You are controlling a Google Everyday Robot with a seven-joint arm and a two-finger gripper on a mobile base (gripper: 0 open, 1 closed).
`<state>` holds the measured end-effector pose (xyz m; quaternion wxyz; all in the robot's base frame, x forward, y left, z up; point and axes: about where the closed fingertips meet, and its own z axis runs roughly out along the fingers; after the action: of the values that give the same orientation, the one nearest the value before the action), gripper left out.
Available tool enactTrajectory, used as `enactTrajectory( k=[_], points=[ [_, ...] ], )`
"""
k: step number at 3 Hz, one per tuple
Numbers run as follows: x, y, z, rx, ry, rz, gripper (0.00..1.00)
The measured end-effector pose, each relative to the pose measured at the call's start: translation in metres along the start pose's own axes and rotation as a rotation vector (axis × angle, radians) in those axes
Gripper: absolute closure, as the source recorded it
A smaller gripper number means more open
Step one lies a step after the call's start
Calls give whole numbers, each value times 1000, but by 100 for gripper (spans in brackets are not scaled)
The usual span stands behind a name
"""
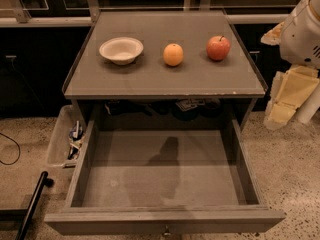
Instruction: Place orange into top drawer
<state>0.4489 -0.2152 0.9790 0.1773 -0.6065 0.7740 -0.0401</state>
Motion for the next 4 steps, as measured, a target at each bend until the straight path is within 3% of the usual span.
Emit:
enactTrajectory(
  k=[1,2,3,4],
  points=[
    [1,-19,11,50,-54,-12,0],
    [-9,-45,25,108,-159,-71,0],
    [-9,-45,25,109,-159,-70,0],
    [-17,-50,29,121,-209,-58,0]
  ],
)
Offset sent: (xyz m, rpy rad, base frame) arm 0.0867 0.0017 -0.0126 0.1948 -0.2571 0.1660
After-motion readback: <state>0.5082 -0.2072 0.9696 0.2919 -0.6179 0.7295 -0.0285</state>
